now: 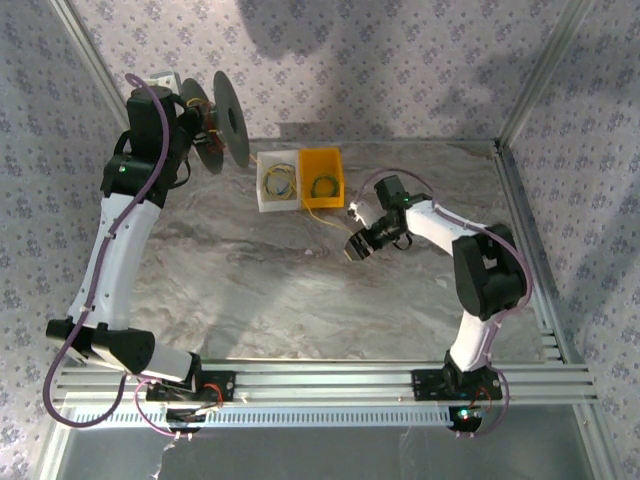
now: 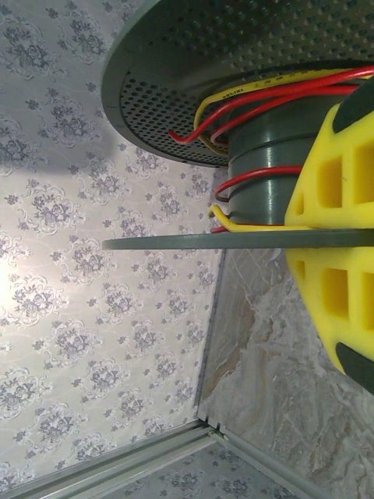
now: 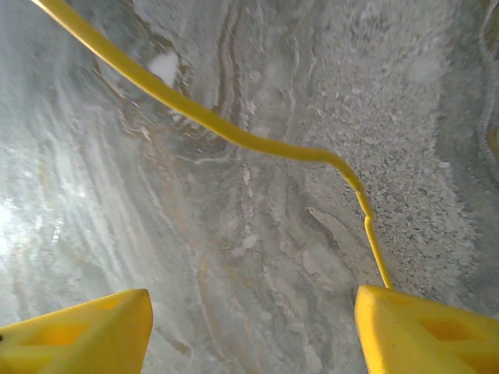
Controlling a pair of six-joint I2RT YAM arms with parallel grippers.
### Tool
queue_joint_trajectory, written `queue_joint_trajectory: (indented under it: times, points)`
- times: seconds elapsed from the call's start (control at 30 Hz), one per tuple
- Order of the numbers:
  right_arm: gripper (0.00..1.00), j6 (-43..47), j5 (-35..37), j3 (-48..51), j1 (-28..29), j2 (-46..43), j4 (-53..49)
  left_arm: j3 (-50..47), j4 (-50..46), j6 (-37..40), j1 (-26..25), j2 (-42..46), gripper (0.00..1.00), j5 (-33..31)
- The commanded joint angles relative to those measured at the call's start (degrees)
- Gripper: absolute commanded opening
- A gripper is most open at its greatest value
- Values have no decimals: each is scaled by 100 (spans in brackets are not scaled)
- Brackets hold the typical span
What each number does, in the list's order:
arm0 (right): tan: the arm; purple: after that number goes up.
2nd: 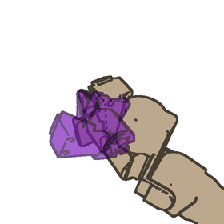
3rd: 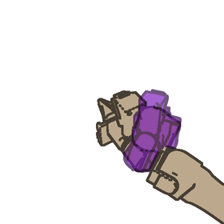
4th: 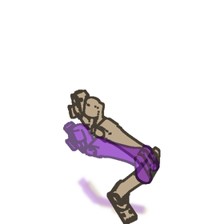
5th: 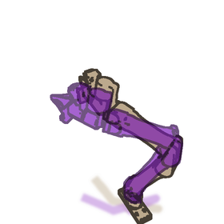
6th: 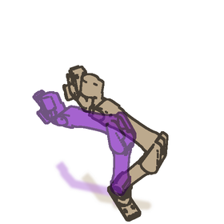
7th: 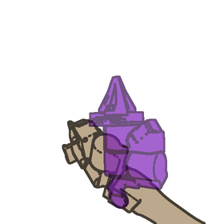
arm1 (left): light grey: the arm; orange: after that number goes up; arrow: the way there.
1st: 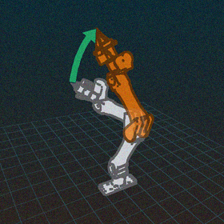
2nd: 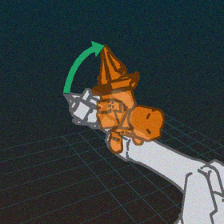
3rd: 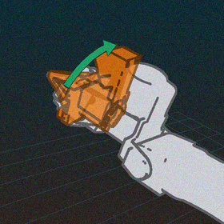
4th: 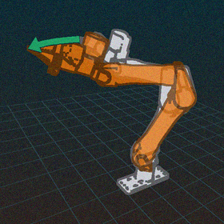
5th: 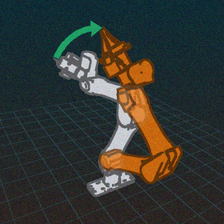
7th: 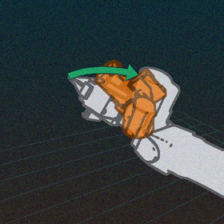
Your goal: Wrap the cables
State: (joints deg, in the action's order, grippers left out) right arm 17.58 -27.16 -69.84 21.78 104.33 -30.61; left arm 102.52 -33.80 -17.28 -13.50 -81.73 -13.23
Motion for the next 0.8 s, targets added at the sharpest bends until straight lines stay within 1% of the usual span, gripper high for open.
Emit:
queue_joint_trajectory:
  times: [0.0, 0.07, 0.17, 0.37, 0.43, 0.5, 0.57, 0.6, 0.67, 0.7, 0.77]
  points:
    - [70, 19, 317, -275, 48, 133, 160, 93, 555, -96, 49, 277, 0, 88]
    - [69, -27, 430, -420, 44, 272, 94, 95, 558, -103, 49, 291, 0, 92]
    - [67, -45, 563, -821, 76, 658, -270, 85, 560, -92, 49, 319, 0, 99]
    - [65, -51, 918, -1405, 283, 1212, -766, 96, 570, -79, 66, 335, 0, 129]
    - [61, -77, 964, -1527, 318, 1322, -838, 87, 577, -83, 75, 346, 0, 147]
    - [52, -93, 981, -1589, 327, 1378, -876, 88, 572, -94, 92, 353, 0, 169]
    - [36, -102, 1000, -1557, 338, 1350, -862, 84, 572, -97, 101, 359, 0, 176]
    - [26, -114, 1017, -1512, 336, 1305, -867, 97, 568, -92, 117, 353, 0, 187]
    - [11, -117, 1078, -1362, 355, 1142, -844, 99, 568, -92, 144, 354, 0, 191]
    - [1, -136, 1113, -1240, 366, 978, -823, 101, 568, -98, 154, 344, 0, 199]
    - [0, -167, 1173, -980, 411, 614, -754, 94, 576, -113, 187, 321, 0, 197]
